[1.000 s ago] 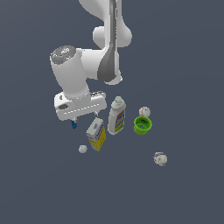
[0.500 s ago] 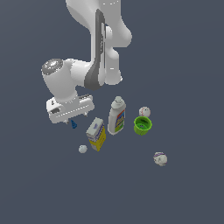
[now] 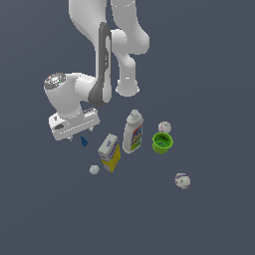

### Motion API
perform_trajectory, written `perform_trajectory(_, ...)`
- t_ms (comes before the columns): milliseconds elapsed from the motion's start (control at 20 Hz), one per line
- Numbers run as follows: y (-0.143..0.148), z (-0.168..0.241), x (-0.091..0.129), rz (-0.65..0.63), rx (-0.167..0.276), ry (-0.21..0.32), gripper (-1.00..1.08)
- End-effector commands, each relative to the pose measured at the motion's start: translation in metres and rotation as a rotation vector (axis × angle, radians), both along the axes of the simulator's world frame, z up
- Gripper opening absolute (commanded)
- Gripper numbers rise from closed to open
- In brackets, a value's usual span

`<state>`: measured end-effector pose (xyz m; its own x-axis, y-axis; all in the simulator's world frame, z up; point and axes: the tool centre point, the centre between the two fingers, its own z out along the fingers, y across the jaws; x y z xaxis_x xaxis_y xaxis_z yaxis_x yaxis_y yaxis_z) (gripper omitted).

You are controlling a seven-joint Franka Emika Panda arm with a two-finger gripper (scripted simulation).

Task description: Pick up a designated object from a clutter of objects.

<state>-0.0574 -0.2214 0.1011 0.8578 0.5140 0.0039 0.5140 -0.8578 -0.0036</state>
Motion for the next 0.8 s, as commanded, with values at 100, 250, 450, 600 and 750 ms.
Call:
perform_trajectory(100, -0.008, -0.007, -0.006, 0.021, -0.004, 0.001, 1.00)
perform_trajectory(250, -0.011, -0.008, -0.008, 0.026, -0.005, 0.001, 1.00)
perform_trajectory(450, -0.010, -0.009, -0.008, 0.023, -0.005, 0.002, 1.00)
perform_trajectory(600, -0.010, -0.016, -0.008, 0.023, -0.005, 0.002, 1.00)
perform_trajectory(750, -0.010, -0.027, -0.009, 0.024, -0.005, 0.002, 1.00)
